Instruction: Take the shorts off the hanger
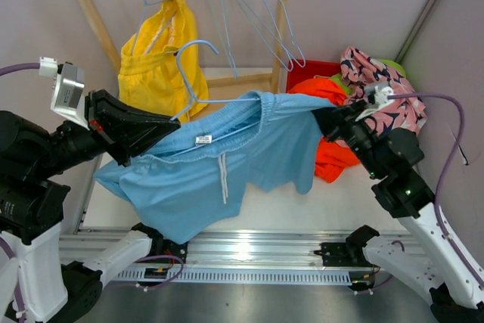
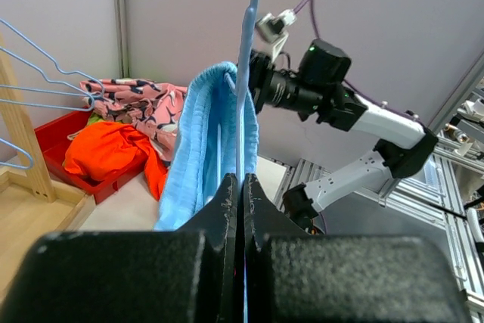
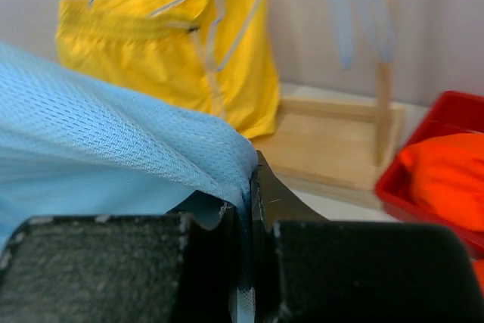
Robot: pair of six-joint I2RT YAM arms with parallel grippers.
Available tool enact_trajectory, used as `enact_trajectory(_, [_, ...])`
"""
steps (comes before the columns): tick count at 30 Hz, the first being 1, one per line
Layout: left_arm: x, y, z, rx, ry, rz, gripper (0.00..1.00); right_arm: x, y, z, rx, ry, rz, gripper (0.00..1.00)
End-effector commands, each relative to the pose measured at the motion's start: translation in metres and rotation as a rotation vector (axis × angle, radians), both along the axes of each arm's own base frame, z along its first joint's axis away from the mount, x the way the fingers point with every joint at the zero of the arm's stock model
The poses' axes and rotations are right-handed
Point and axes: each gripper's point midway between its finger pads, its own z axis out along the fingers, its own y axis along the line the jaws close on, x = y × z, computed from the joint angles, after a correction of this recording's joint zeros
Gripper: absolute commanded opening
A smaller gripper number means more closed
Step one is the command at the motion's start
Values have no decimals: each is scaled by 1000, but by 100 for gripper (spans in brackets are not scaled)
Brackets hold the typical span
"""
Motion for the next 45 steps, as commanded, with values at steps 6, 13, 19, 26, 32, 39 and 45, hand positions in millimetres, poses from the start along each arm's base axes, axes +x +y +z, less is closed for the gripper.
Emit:
enact_trajectory(6, [-4,4,8,-5,-66,17,0,38,-142,31,136,37,-600,0])
enact_trajectory(13, [-3,7,7,0,-71,51,0,48,-193,-8,212,198,-794,0])
enact_trajectory(19, [6,18,20,-19,-93,153,0,39,-199,-39,233,266,-817,0])
enact_trajectory(26, [34,28,26,-69,-95,283,0,14,-97,-35,278,173,-230,0])
enact_trajectory(32, [73,16,21,-202,-45,292,0,-39,7,-50,191,188,189,0])
enact_trajectory(39, [110,8,18,-195,-21,335,0,-40,54,-57,-60,191,16,0])
enact_trajectory(45, [138,59,-16,-32,24,690,0,21,-13,35,-32,66,-311,0])
